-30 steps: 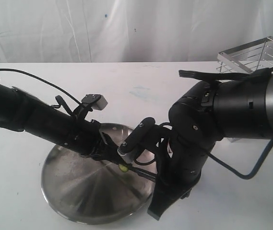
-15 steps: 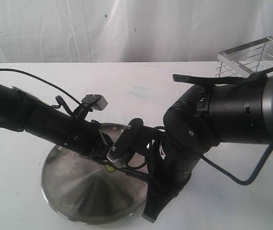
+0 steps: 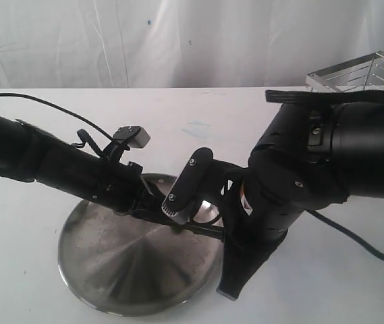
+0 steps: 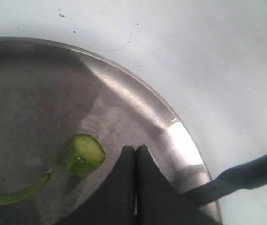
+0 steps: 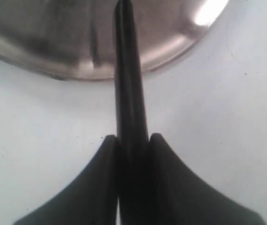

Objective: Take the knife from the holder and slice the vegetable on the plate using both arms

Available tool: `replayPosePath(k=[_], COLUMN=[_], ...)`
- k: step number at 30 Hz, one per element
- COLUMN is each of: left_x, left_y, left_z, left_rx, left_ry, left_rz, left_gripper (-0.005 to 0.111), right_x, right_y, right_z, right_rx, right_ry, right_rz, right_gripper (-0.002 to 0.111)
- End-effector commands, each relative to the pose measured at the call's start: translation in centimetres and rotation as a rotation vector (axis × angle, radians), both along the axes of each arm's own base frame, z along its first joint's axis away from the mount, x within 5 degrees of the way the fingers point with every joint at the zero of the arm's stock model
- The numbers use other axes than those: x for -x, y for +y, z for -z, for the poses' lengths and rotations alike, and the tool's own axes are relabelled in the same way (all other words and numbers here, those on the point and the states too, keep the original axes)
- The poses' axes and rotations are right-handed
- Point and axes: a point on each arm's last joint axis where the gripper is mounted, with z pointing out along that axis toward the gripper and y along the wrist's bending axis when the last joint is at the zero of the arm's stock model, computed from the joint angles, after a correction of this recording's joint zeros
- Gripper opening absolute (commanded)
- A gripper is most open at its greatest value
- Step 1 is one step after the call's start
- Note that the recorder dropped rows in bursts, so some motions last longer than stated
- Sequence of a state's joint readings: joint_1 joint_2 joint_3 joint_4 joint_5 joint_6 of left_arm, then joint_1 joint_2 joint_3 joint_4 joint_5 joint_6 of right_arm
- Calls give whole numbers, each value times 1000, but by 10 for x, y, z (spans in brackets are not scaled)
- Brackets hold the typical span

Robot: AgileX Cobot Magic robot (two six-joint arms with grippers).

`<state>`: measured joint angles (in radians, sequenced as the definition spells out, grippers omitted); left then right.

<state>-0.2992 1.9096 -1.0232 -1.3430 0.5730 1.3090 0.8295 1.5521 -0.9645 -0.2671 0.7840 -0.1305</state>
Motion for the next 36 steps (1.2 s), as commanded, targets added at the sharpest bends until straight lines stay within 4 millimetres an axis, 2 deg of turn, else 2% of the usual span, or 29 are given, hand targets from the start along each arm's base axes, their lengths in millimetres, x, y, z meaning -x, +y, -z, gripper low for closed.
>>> replayPosePath(k=[1, 6, 11, 14, 18, 21, 25, 28, 33, 36], left_x=[1, -2, 1, 4, 16, 21, 19, 19, 18, 17], left_y=[-5, -9, 2, 16, 34, 38, 37, 37, 30, 20], left_z=[-10, -49, -66, -59, -34, -24, -24, -24, -16, -9], left_rx=[27, 78, -37, -147, -260, -269, -247, -247, -184, -153], left_ry=[-15, -107, -123, -20, 77, 93, 101, 103, 180, 218], left_rz=[75, 146, 39, -157, -330, -383, -409, -409, -463, -509], left_gripper=[0, 0, 0, 0, 0, 0, 1, 13, 54, 65], right_x=[-3, -2, -4, -11, -18, -18, -18, -19, -19, -19], right_y=[-6, -11, -12, -19, -28, -28, -28, -28, -26, -26], right_z=[-9, -7, -8, -10, -10, -9, -9, -9, -10, -10], right_rx=[-11, 23, 30, 18, -10, -26, -31, -34, -59, -59], right_ry=[-42, -20, -42, -83, -77, -63, -61, -62, -67, -67], right_rz=[49, 85, 121, 234, 331, 348, 350, 351, 371, 371], right_gripper=[0, 0, 0, 0, 0, 0, 0, 0, 0, 0])
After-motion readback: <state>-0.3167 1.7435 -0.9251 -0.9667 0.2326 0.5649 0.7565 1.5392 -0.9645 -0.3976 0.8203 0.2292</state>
